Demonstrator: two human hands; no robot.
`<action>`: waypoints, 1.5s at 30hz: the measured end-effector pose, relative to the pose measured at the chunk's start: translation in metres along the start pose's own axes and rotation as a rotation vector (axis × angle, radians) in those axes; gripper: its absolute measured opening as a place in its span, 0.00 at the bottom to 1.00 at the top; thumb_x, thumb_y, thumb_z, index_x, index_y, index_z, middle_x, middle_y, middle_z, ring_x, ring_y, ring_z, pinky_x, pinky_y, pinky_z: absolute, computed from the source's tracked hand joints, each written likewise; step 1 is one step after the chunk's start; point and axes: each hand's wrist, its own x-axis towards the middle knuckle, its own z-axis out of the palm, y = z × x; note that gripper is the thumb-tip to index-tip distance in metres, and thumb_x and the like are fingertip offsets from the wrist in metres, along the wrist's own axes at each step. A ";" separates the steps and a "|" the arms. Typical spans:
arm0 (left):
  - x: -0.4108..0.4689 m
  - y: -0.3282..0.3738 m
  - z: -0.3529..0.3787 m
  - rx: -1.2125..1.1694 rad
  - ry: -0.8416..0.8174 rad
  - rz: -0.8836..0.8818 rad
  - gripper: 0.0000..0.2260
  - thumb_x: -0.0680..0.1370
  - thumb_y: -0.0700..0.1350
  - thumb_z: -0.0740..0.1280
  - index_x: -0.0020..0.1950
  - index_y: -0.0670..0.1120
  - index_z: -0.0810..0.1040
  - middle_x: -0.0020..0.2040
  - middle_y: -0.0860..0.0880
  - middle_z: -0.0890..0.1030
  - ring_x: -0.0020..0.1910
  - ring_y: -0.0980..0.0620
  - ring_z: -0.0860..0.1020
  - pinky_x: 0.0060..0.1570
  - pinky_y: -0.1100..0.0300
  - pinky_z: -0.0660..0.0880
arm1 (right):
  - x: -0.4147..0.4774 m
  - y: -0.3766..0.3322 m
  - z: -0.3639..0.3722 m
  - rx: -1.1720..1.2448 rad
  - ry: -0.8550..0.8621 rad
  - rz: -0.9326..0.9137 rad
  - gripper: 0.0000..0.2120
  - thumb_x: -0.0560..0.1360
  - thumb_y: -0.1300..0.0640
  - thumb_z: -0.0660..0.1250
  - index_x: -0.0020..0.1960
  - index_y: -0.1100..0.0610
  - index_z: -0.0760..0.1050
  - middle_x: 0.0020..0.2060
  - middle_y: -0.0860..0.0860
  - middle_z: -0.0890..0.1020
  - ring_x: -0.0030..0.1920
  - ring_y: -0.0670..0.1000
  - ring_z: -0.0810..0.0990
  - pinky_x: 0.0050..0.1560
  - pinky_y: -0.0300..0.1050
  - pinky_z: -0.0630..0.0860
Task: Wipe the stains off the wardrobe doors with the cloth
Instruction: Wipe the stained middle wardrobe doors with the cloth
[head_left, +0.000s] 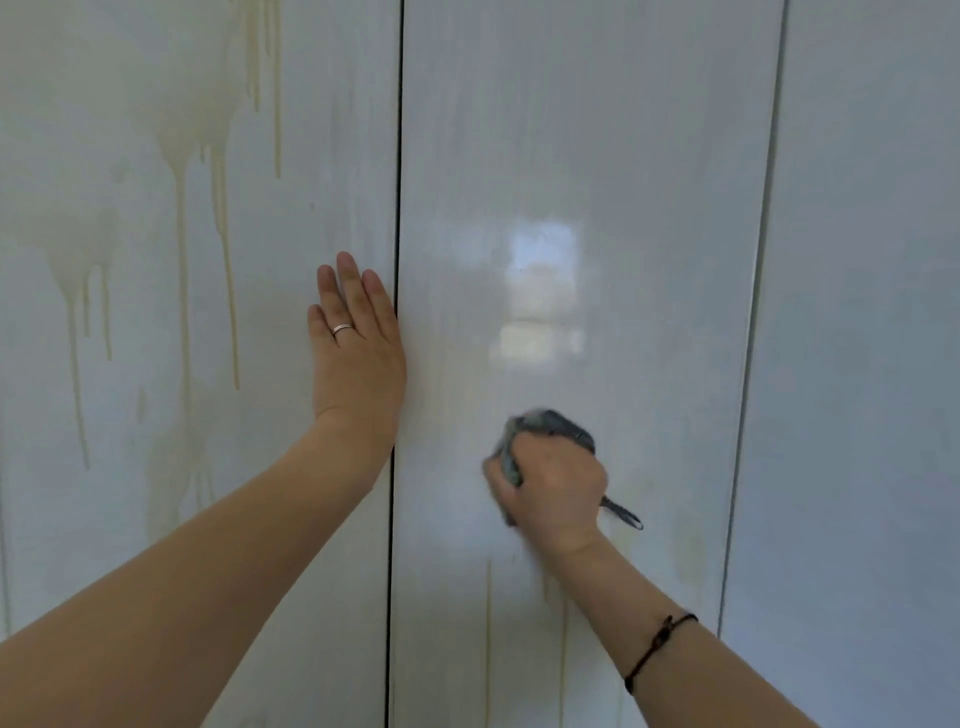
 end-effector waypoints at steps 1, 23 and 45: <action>0.000 0.000 -0.001 0.004 0.000 0.003 0.28 0.79 0.33 0.47 0.76 0.27 0.38 0.77 0.25 0.46 0.77 0.29 0.53 0.74 0.45 0.64 | -0.017 -0.011 0.006 0.029 -0.049 -0.159 0.14 0.67 0.54 0.73 0.29 0.52 0.69 0.24 0.48 0.72 0.25 0.51 0.71 0.25 0.41 0.64; -0.004 0.005 0.004 -0.110 0.022 -0.049 0.30 0.83 0.37 0.53 0.76 0.28 0.38 0.78 0.28 0.47 0.78 0.31 0.55 0.73 0.46 0.65 | -0.006 0.073 -0.020 -0.067 -0.019 -0.228 0.14 0.70 0.53 0.66 0.28 0.52 0.68 0.23 0.48 0.71 0.23 0.51 0.71 0.24 0.39 0.62; -0.005 0.003 0.015 -0.385 0.111 -0.058 0.26 0.82 0.31 0.46 0.77 0.30 0.38 0.77 0.27 0.45 0.77 0.27 0.50 0.74 0.36 0.58 | 0.107 0.133 -0.050 -0.185 0.163 0.068 0.22 0.80 0.50 0.63 0.29 0.52 0.65 0.23 0.47 0.68 0.26 0.52 0.68 0.29 0.41 0.55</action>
